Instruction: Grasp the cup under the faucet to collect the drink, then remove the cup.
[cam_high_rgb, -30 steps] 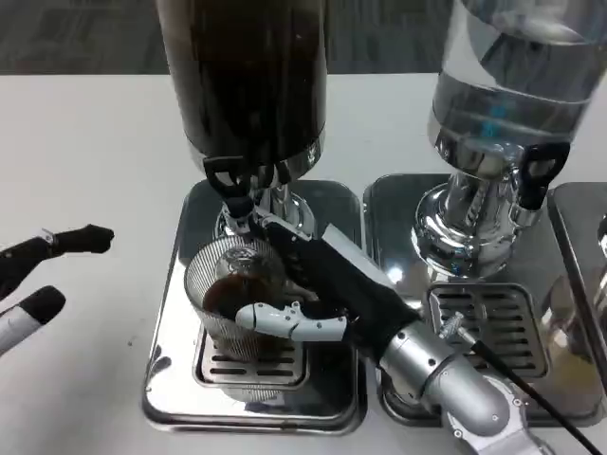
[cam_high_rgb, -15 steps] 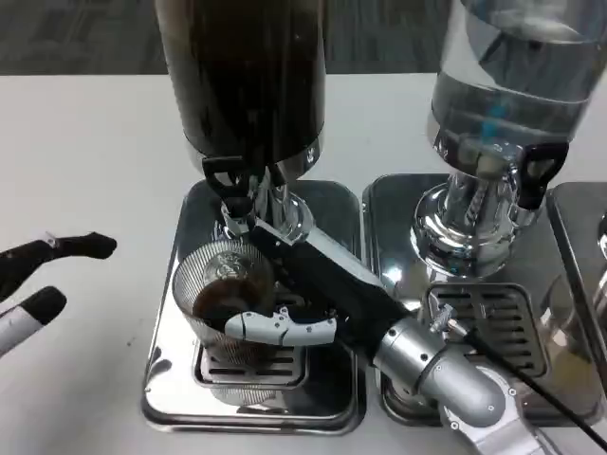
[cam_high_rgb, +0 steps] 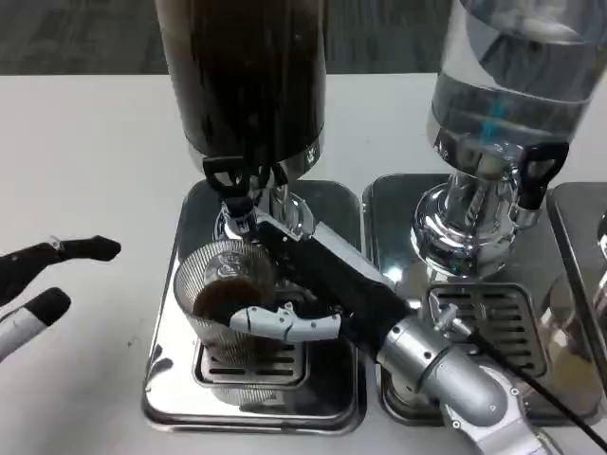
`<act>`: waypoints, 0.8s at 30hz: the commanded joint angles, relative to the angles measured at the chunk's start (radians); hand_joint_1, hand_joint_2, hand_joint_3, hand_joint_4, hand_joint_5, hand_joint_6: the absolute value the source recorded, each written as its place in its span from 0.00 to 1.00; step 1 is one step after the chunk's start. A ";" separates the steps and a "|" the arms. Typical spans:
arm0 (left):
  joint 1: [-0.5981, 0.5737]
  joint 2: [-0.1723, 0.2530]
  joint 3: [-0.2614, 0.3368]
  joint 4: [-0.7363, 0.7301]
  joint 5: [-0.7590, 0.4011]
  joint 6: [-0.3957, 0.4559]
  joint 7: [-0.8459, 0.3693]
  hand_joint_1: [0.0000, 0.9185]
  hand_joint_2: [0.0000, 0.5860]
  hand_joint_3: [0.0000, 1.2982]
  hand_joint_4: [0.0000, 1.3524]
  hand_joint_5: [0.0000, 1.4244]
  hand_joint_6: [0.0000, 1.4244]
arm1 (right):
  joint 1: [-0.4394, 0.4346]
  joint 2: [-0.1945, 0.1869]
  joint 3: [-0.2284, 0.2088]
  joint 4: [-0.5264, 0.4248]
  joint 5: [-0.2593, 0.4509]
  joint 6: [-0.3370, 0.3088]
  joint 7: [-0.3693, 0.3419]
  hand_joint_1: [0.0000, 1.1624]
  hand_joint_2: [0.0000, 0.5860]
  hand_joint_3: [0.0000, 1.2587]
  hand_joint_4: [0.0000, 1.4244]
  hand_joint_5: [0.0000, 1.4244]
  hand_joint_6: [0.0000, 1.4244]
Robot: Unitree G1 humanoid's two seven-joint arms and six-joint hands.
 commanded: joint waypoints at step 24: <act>-0.015 0.034 -0.006 0.011 -0.014 0.021 -0.027 0.00 0.12 0.28 0.22 0.14 0.09 | 0.033 -0.006 0.004 -0.003 0.026 0.012 0.065 0.53 0.35 0.00 0.00 0.00 0.06</act>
